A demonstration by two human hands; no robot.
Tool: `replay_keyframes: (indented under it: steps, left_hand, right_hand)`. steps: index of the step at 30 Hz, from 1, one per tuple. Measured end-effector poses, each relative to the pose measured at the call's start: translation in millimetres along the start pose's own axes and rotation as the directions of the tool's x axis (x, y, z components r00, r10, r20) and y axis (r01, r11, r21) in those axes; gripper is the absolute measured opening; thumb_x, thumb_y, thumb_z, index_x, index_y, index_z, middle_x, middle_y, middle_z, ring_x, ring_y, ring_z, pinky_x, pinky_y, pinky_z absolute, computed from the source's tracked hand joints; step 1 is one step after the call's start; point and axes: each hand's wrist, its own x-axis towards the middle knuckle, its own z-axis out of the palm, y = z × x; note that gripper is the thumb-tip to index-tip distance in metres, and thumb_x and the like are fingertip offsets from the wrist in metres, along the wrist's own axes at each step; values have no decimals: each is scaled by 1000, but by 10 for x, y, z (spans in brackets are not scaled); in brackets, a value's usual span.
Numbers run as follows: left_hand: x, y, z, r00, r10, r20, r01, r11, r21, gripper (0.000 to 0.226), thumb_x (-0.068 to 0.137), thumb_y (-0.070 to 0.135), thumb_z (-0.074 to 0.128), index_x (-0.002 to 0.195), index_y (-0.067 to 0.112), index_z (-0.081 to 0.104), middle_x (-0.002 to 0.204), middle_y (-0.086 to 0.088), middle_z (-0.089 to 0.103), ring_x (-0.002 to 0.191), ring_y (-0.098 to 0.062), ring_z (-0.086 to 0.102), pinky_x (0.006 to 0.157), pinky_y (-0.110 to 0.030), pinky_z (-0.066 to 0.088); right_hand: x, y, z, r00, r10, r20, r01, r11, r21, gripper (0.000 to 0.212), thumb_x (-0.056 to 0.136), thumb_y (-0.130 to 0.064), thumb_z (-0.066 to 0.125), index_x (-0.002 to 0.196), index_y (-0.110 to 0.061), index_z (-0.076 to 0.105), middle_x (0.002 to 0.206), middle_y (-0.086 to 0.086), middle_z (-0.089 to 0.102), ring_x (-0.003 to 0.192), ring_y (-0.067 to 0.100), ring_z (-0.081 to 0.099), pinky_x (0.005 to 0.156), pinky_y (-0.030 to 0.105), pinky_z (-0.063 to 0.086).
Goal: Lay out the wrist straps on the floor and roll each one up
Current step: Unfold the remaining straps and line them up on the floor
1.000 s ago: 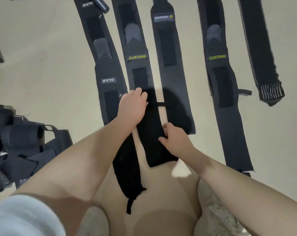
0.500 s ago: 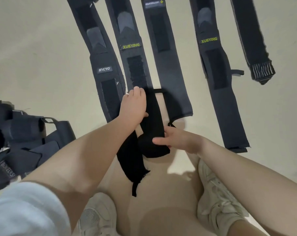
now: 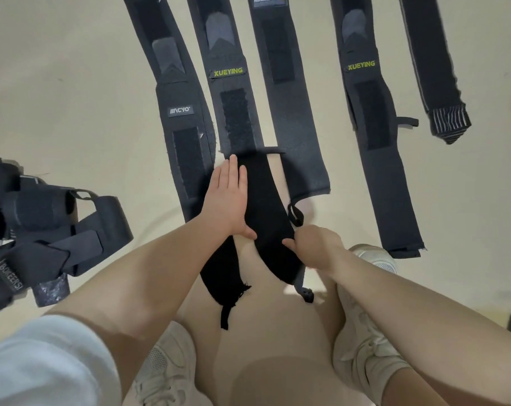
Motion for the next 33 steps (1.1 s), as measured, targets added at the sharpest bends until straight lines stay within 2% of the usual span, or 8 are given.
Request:
replay_keyframes:
  steps: [3,5,7,13,18,25,30,33]
  left_hand:
    - [0,25,-8,1000,-25,11,24,1000,19,142,57,78,65,147,1,-14,153,-25,-19,143,-38,-13,115,-45,-6]
    - [-3,34,-20,999,-33,12,32,999,33,142,57,79,65,147,2,-14,153,-24,-20,143,-38,-13,115,-45,-5]
    - [-2,35,-10,999,-37,12,36,999,34,143,57,79,65,147,2,-15,153,-23,-20,143,-37,-13,115,-45,-6]
    - [-94,-214,-170,992,123,0,-123,992,-22,116,74,71,56,150,9,-6,157,-16,-13,144,-32,-13,116,-42,-6]
    - [-554,-821,-380,920,306,-245,-308,951,34,64,86,40,55,140,10,36,141,-8,40,129,-23,33,108,-31,26]
    - [-1511,-1817,-5,971,-162,-177,115,961,-250,59,92,32,50,144,12,32,155,-10,20,144,-28,10,117,-34,10]
    - [-2124,-2174,480,833,-537,-131,385,734,-559,62,94,29,49,147,9,24,158,-10,10,146,-27,1,117,-36,4]
    - [-2270,-2314,796,687,-721,-90,487,549,-679,61,94,25,50,147,8,25,157,-14,9,145,-30,3,116,-38,7]
  right_hand:
    - [-32,-56,17,991,-120,-59,85,907,-412,30,104,-26,33,116,-35,59,69,-1,42,81,20,62,47,23,32]
    - [-40,-51,9,986,-162,-33,121,844,-523,28,103,-23,37,104,-44,55,64,-1,37,63,18,52,45,21,27]
    - [-34,-59,-24,985,-163,-57,106,831,-546,33,103,-35,35,75,-23,47,62,-2,37,51,16,41,45,21,24]
    - [-74,-252,-460,960,-248,-133,200,934,-295,44,96,-52,38,74,-16,51,65,-3,45,66,16,52,57,28,39]
    - [-111,-747,-1005,907,-371,-199,388,921,50,30,99,-33,42,74,-20,52,72,-3,56,68,12,54,71,28,46]
    - [-56,-2110,-1198,900,-384,-205,431,851,300,23,97,-16,42,83,-8,59,82,4,61,68,15,55,69,26,49]
    - [-116,-2869,-927,896,-422,-141,444,831,336,24,90,-10,41,85,5,58,83,11,60,72,22,51,66,31,44]
    - [-70,-3167,-742,876,-459,-149,481,858,181,19,89,-8,40,70,-5,43,72,4,46,67,19,40,57,28,32]
